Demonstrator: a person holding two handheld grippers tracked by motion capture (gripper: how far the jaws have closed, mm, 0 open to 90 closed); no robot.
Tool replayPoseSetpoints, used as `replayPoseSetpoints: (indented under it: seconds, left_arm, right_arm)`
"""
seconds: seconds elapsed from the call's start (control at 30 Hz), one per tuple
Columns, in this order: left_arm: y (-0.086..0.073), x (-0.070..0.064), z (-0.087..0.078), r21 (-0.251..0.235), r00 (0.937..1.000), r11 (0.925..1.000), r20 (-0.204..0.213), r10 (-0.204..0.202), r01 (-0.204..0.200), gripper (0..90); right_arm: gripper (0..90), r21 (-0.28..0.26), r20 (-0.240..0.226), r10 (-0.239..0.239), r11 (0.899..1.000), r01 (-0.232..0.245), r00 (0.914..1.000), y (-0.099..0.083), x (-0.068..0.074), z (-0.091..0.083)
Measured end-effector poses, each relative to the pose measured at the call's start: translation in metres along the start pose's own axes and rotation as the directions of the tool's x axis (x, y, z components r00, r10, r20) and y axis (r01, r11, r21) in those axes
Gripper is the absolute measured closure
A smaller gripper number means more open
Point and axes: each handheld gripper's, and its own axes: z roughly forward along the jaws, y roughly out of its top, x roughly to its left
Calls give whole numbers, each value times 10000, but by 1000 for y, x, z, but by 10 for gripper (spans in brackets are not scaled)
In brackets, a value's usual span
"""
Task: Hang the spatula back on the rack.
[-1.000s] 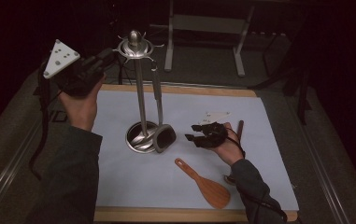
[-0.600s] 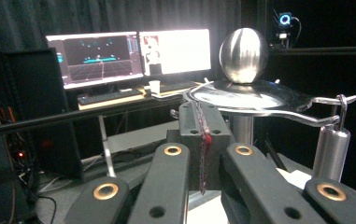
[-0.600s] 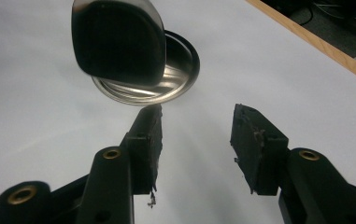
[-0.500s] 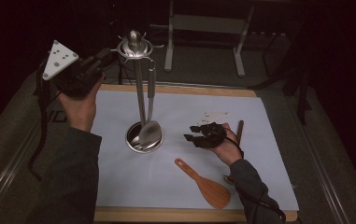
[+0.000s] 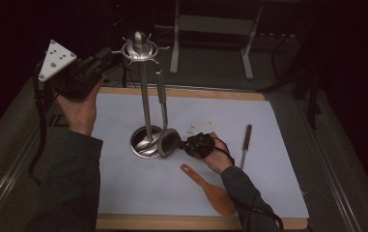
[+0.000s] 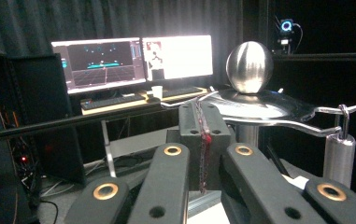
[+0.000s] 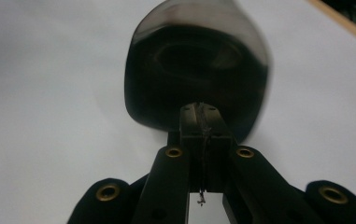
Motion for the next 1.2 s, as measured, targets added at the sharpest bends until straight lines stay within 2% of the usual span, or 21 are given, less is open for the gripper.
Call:
replayPoseSetpoints:
  seconds: [0.23, 0.63, 1.2]
  left_arm:
    - [1, 2, -1, -8, 10000, 10000, 7, 12, -12, 900]
    - [1, 3, -1, -37, 10000, 10000, 50, -15, 15, 900]
    - [2, 3, -1, -98, 10000, 9999, -7, -69, 69, 900]
  right_arm:
    - [900, 409, -243, -67, 9991, 77, 9997, -1, 8, 25]
    - [900, 790, -205, -20, 9969, 37, 9998, 5, 12, 58]
    - [900, 993, -200, 364, 9945, -342, 9991, -2, 11, 77]
